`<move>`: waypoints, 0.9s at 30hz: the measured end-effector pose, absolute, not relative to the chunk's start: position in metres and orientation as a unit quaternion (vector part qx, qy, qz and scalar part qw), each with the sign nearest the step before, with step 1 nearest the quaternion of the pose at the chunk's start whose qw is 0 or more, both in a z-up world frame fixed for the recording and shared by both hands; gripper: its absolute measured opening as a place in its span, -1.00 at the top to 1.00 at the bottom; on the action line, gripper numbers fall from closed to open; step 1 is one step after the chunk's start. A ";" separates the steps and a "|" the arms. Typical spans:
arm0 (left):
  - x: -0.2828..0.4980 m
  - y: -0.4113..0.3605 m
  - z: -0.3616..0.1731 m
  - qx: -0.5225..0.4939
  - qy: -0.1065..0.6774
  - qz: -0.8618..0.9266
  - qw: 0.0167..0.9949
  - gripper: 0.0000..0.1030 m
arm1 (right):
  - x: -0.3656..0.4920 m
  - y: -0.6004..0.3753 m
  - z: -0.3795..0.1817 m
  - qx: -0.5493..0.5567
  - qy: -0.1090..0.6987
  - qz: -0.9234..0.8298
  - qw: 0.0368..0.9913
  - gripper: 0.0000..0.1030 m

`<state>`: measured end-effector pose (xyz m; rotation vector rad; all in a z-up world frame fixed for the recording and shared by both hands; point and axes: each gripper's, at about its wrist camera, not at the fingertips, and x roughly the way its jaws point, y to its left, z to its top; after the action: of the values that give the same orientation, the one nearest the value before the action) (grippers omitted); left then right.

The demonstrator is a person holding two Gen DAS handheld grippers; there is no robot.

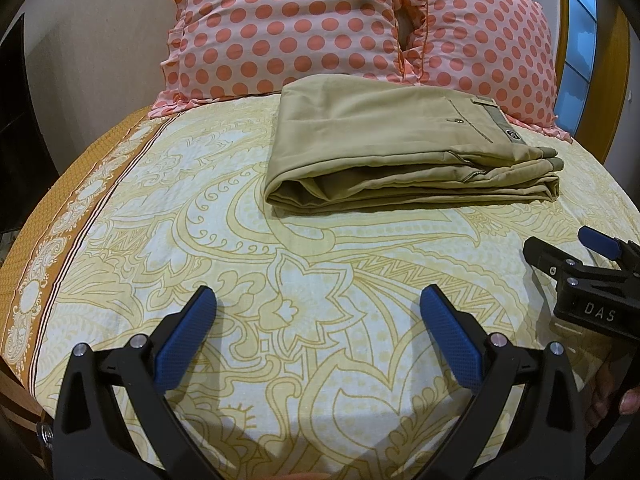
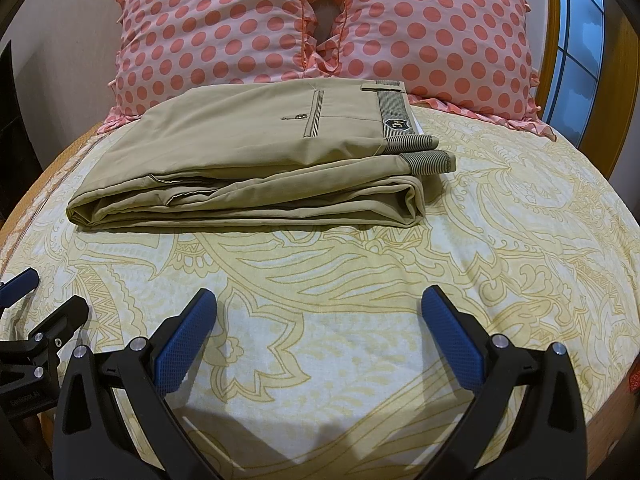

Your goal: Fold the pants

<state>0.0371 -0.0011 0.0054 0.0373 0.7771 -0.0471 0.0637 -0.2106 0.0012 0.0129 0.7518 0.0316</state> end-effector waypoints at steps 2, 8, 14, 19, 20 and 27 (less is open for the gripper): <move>0.037 -0.001 0.005 0.018 0.379 -0.023 0.925 -0.96 | 0.064 -0.211 0.001 0.006 0.367 0.015 0.930 -0.97; 0.037 -0.003 0.005 0.018 0.381 -0.024 0.924 -0.96 | 0.064 -0.210 0.001 0.007 0.367 0.015 0.930 -0.97; 0.038 -0.003 0.005 0.018 0.386 -0.025 0.922 -0.96 | 0.064 -0.210 0.001 0.006 0.367 0.015 0.930 -0.97; 0.038 -0.003 0.006 0.019 0.385 -0.026 0.922 -0.96 | 0.064 -0.210 0.001 0.007 0.367 0.015 0.930 -0.97; 0.038 -0.002 0.006 0.020 0.385 -0.027 0.923 -0.96 | 0.064 -0.210 0.002 0.007 0.367 0.015 0.930 -0.97; 0.038 -0.002 0.005 0.021 0.382 -0.028 0.923 -0.97 | 0.064 -0.210 0.001 0.007 0.366 0.014 0.930 -0.97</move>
<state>0.0376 -0.0018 0.0053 0.0426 0.7845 -0.0584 0.0642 -0.2101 0.0013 0.0142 0.7505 0.0292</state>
